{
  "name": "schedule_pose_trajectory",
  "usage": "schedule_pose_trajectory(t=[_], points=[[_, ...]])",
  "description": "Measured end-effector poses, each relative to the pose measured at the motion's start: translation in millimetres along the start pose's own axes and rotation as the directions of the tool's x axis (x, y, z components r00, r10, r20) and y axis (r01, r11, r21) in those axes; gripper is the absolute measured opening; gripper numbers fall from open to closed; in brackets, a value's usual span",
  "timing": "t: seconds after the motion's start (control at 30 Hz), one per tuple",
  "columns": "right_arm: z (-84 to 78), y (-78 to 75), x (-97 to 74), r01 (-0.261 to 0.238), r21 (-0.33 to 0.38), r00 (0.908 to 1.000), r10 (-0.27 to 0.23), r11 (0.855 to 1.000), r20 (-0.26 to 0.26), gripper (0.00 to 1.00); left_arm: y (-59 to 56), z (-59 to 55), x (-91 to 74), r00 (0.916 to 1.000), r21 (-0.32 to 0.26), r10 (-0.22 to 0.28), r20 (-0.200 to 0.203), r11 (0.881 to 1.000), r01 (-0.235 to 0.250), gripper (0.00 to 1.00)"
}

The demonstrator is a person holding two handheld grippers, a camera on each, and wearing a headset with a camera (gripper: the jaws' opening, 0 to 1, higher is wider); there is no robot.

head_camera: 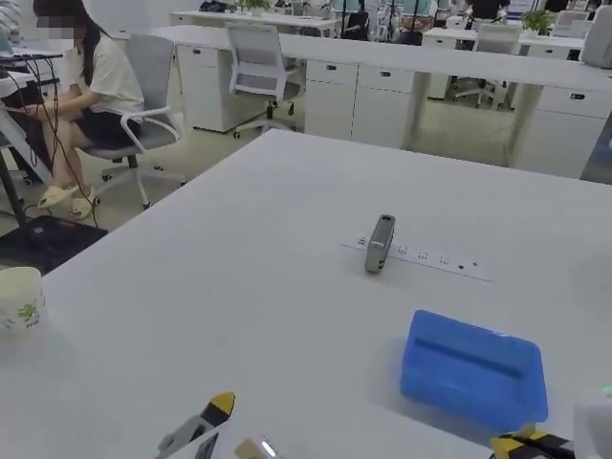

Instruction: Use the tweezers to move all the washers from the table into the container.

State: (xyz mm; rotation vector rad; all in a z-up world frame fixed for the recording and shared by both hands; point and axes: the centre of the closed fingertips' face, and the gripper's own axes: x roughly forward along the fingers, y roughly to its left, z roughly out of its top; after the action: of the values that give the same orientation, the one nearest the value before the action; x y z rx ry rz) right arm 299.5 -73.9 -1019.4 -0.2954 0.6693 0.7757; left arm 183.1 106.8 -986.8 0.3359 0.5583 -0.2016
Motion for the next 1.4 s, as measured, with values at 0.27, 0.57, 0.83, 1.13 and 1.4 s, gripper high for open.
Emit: schedule_pose_trajectory(t=[0.27, 0.57, 0.83, 1.13, 1.4], points=[[0.9, 3.1, -1.7, 0.001, -0.021, 0.9999, -0.001, 1.000, -0.012, 0.01, 0.8, 0.8, -0.8, 1.0000, -0.004, 0.002, 0.004, 1.000, -0.002, 0.89], [13.7, 2.1, -7.8, 0.004, -0.049, 1.0000, -0.004, 0.999, 0.004, 0.01, 0.5, 1.3, -1.4, 1.0000, -0.002, 0.001, 0.007, 1.000, -0.001, 0.89], [25.9, -4.4, -12.6, 0.013, -0.053, 0.9997, -0.012, 0.998, 0.022, 0.01, 1.4, 2.0, -2.3, 0.9999, -0.006, 0.004, 0.011, 1.000, -0.004, 0.89], [56.1, -11.4, -22.5, 0.022, -0.051, 0.9963, -0.018, 0.998, 0.084, 0.01, 0.5, 1.2, -1.9, 1.0000, 0.000, 0.001, 0.006, 1.000, -0.001, 0.89], [80.1, -25.6, -22.8, 0.044, -0.071, 0.9912, -0.035, 0.996, 0.127, 0.01, 0.5, 1.0, -1.7, 1.0000, 0.001, 0.001, 0.004, 1.000, -0.001, 0.89]])
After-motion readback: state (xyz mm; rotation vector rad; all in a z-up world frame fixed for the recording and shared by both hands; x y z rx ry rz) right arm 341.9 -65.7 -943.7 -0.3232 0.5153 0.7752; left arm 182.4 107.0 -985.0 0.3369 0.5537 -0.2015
